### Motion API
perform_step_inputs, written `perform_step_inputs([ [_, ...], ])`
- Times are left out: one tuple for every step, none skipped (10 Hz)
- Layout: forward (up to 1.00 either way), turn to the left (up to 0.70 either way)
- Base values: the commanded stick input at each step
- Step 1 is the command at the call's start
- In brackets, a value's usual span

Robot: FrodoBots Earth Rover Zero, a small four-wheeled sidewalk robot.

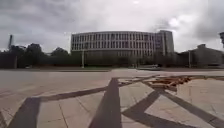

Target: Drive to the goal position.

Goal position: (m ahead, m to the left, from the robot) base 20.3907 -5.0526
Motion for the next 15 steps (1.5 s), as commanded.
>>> perform_step_inputs([
  [0.7, 0.35],
  [0.7, 0.35],
  [0.7, 0.35],
  [0.7, 0.29],
  [0.7, 0.05],
  [0.7, 0.0],
  [0.7, 0.0],
  [0.7, 0.0],
  [0.7, 0.0],
  [0.7, 0.0],
  [0.7, 0.0],
  [0.7, 0.0],
  [0.7, 0.0],
  [0.7, 0.0],
  [0.7, -0.04],
])
